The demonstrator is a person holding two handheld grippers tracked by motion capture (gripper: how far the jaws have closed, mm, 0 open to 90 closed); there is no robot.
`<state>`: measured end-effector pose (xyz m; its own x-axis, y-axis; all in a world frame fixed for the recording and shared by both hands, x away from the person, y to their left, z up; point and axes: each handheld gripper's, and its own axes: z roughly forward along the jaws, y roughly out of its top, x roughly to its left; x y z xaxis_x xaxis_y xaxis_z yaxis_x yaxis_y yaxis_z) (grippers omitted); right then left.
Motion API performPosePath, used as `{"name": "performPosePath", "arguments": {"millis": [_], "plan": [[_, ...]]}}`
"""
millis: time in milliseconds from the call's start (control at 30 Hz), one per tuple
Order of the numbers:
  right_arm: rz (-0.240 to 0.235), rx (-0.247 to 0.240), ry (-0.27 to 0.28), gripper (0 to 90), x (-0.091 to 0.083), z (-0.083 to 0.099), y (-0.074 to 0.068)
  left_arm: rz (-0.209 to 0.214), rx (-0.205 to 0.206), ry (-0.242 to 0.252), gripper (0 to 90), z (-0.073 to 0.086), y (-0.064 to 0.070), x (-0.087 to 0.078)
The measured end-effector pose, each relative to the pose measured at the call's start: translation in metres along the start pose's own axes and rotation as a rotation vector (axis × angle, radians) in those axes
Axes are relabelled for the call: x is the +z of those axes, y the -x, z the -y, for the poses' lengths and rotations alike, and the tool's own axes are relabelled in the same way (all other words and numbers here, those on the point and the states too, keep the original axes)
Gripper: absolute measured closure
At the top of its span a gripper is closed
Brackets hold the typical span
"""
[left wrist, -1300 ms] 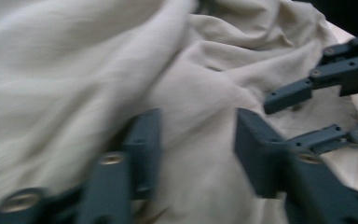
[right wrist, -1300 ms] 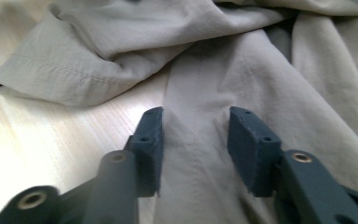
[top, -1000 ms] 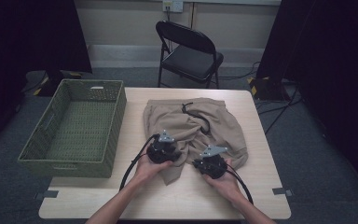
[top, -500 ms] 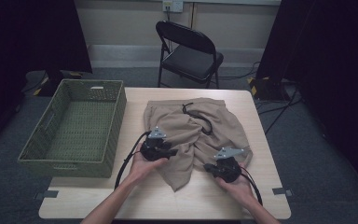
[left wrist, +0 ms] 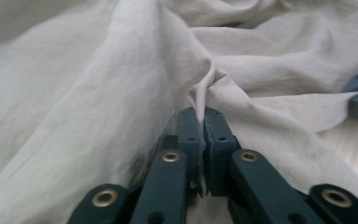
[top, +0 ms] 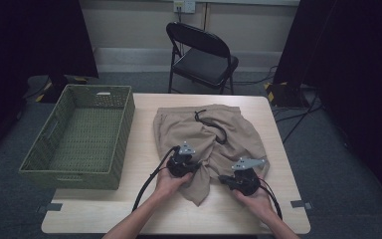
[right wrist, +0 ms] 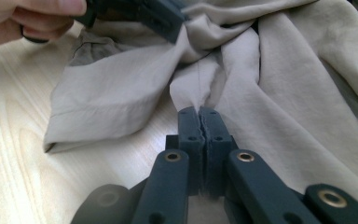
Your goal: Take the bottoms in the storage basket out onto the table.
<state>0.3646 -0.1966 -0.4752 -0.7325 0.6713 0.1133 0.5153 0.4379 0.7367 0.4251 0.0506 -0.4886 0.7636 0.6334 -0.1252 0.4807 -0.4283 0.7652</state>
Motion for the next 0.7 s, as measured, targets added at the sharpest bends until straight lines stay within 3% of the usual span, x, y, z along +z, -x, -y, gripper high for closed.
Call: {"name": "performPosePath", "arguments": {"millis": [233,367,433,567,700], "plan": [[-0.004,0.001,0.001,88.5,-0.013,0.007,0.002,-0.076,-0.014,0.001,88.1,0.004,-0.03,-0.04],[-0.001,0.018,-0.003,88.5,-0.026,0.017,0.006,-0.112,-0.043,-0.005,88.0,0.014,-0.044,-0.051],[0.004,0.022,-0.002,88.5,-0.034,0.022,0.008,-0.127,-0.048,-0.011,88.0,0.016,-0.047,-0.053],[0.016,0.036,-0.01,88.4,-0.05,0.034,0.013,-0.145,-0.018,-0.043,87.9,0.017,-0.048,-0.059],[0.019,0.046,-0.009,85.3,-0.063,0.045,0.016,-0.125,-0.018,-0.057,87.9,0.024,-0.048,-0.065]]}}
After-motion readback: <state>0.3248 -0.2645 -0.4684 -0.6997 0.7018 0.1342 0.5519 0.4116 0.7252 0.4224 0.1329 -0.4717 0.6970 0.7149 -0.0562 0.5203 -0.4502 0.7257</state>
